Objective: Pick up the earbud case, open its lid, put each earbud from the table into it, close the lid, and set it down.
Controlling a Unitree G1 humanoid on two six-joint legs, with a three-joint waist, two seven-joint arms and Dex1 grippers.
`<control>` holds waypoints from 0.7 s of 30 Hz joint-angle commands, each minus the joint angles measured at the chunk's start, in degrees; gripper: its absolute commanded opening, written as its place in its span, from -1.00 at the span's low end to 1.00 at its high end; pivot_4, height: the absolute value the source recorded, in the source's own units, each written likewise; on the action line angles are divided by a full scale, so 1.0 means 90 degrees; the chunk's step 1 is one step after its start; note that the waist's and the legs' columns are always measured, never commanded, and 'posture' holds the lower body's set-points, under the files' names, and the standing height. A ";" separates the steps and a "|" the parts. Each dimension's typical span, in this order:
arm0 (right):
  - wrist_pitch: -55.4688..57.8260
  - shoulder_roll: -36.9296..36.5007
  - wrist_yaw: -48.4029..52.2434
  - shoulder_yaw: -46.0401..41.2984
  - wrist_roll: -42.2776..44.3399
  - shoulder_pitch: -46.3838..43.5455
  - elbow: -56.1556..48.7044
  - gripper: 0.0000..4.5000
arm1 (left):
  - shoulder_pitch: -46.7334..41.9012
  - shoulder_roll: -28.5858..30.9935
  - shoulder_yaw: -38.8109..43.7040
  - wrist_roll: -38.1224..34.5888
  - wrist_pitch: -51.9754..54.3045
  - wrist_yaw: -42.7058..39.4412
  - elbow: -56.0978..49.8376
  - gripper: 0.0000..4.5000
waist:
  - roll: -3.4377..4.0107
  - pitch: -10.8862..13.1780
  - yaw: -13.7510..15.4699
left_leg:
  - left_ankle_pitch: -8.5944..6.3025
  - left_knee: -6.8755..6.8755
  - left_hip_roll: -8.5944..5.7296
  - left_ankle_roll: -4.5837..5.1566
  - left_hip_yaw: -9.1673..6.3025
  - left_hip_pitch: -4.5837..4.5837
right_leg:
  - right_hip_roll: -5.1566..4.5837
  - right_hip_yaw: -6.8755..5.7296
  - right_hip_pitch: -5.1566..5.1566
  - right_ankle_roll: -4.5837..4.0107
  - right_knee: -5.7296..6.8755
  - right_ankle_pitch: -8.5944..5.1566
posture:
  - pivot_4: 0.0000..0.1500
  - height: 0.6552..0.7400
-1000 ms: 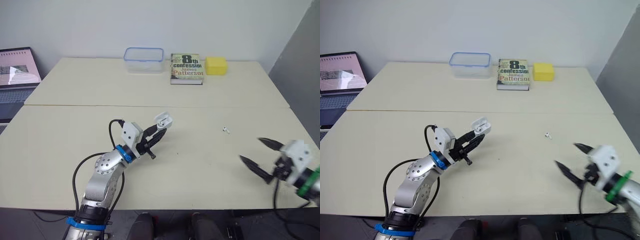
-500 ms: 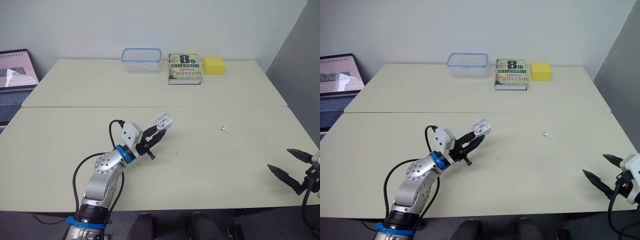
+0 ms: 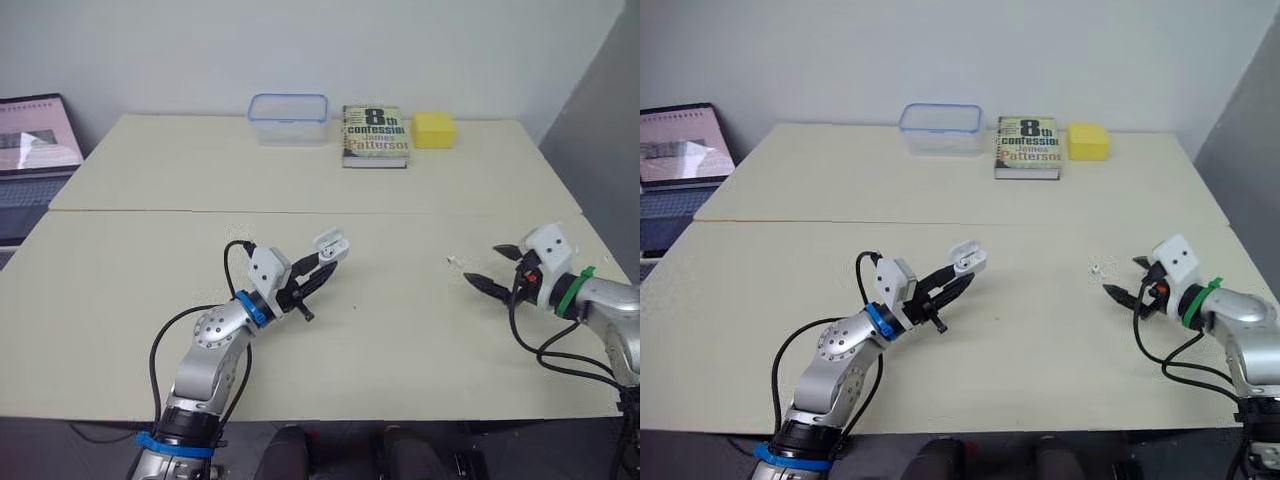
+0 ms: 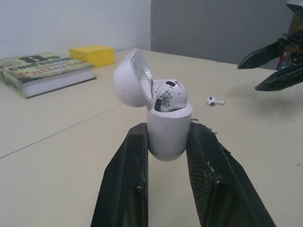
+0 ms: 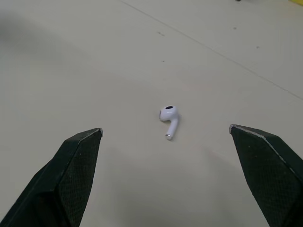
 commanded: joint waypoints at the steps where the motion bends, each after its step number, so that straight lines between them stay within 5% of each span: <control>1: -0.0975 0.0564 -0.0149 0.0546 -0.0645 -0.1041 0.1745 1.00 | -0.0115 -0.0080 -0.0026 -0.0015 -0.0125 0.0023 -0.0263 -0.66 | -0.0001 0.0002 -0.0054 | 0.0001 0.0001 -0.0003 0.0000 0.0020 0.0003 | -0.0002 0.0003 -0.0005 -0.0008 0.0002 0.0013 | 1.00 1.00; 11: -0.1741 0.1289 -0.0424 0.0627 -0.1016 -0.1961 0.3755 1.00 | -0.0025 -0.0038 -0.0010 -0.0021 -0.0088 0.0062 -0.0365 -0.66 | -0.0001 0.0002 -0.0058 | 0.0001 0.0001 0.0001 0.0001 0.0036 0.0011 | -0.0002 0.0015 -0.0006 -0.0015 0.0006 0.0022 | 1.00 1.00; 14: -0.1507 0.1266 -0.0401 0.0547 -0.0942 -0.2006 0.3883 0.75 | -0.0037 -0.0030 -0.0008 -0.0021 -0.0093 0.0070 -0.0353 -0.66 | 0.0001 0.0001 -0.0060 | 0.0001 0.0001 0.0001 0.0001 0.0036 0.0019 | -0.0002 0.0015 0.0000 -0.0015 0.0011 0.0022 | 1.00 1.00; 21: -0.0967 0.1110 0.0044 0.0579 -0.0812 -0.1821 0.3432 -0.35 | -0.0065 -0.0031 -0.0022 -0.0022 -0.0097 0.0058 -0.0328 -0.66 | 0.0001 0.0001 -0.0027 | 0.0001 0.0004 -0.0001 0.0001 0.0036 0.0019 | -0.0004 0.0016 0.0004 -0.0012 0.0008 0.0024 | 1.00 1.00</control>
